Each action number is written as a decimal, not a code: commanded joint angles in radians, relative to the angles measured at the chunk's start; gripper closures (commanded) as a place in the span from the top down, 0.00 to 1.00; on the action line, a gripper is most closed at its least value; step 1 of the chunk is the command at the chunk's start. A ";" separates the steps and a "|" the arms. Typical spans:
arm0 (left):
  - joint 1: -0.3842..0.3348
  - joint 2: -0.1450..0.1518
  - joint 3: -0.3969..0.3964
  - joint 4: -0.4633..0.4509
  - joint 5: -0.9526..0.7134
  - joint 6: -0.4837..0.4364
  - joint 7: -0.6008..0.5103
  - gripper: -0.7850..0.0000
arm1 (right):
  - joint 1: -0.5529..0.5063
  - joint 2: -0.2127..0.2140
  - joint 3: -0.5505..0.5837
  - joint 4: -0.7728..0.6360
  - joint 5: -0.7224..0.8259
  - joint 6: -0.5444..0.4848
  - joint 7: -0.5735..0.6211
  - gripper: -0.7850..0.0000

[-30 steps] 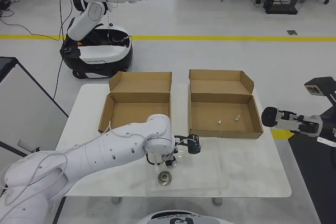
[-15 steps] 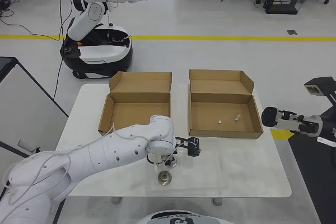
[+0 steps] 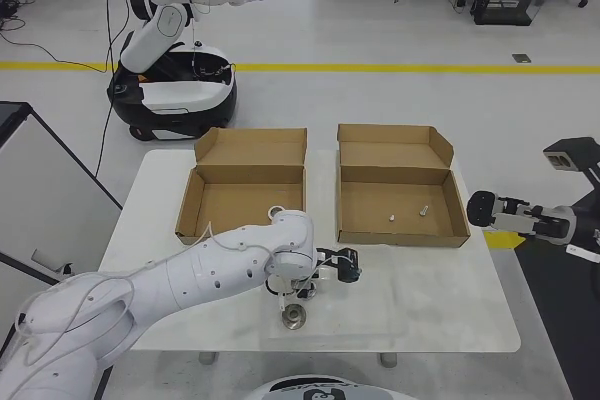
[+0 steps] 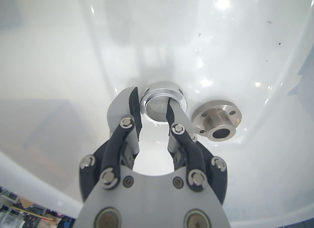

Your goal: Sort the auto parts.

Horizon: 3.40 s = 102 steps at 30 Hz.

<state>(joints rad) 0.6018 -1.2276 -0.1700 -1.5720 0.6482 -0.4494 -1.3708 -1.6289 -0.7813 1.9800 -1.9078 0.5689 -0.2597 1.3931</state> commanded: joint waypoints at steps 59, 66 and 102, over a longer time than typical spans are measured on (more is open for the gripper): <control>-0.201 0.092 -0.083 -0.237 -0.271 0.100 -0.054 0.00 | 0.000 0.000 0.000 0.000 0.000 0.000 0.000 1.00; -0.118 0.143 -0.188 -0.178 -0.305 0.048 0.116 0.00 | 0.000 0.000 0.000 0.000 0.000 0.000 0.000 1.00; 0.428 0.266 -0.646 -0.190 -0.653 -0.563 1.077 0.00 | 0.000 0.000 0.000 0.000 0.000 0.000 0.000 1.00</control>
<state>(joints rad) 1.0238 -0.9617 -0.8065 -1.7537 -0.0055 -1.0123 -0.3039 -1.6289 -0.7813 1.9800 -1.9078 0.5689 -0.2597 1.3931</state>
